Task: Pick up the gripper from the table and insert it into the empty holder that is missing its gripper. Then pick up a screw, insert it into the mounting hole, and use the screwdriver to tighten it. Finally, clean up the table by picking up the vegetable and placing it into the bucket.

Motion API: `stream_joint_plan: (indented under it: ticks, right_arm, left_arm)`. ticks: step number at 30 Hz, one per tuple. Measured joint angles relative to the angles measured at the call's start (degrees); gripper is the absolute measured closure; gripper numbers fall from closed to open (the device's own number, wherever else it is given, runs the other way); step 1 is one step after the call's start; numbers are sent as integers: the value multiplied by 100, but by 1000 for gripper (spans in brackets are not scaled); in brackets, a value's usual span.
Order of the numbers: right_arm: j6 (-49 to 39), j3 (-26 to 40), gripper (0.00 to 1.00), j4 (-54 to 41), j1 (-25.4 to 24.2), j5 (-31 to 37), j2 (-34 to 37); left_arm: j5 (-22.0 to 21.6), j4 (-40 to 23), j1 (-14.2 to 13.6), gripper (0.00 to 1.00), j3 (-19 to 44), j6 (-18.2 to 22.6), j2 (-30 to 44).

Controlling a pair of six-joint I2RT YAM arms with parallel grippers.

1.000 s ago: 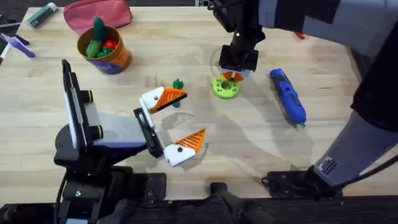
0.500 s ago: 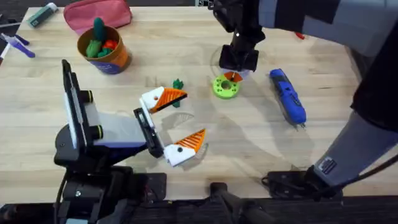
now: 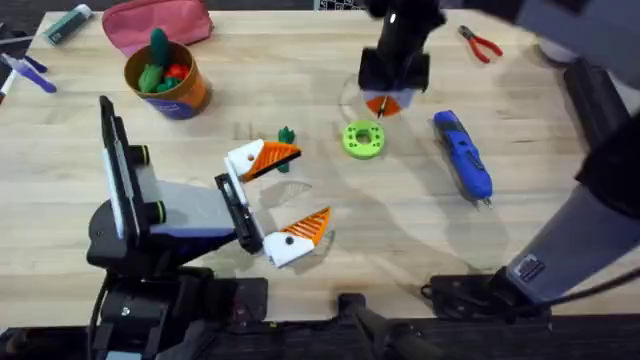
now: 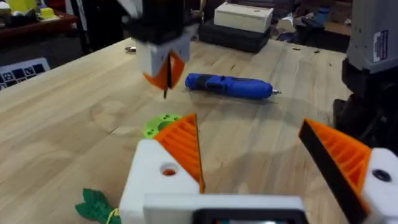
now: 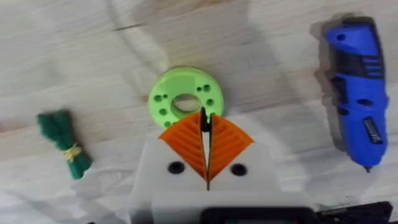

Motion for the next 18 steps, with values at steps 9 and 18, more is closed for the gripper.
stream_joint_plan:
  ticks: [9, 18]
  right_arm:
    - [-928, 1683, 995, -828, 423, 45, -477]
    - [-2526, 2664, 995, -1223, 1373, 43, -486]
  left_arm:
    - [2, -1, 0, 15, 0, -1, 0]
    - [2, 0, 0, 15, 0, 0, -2]
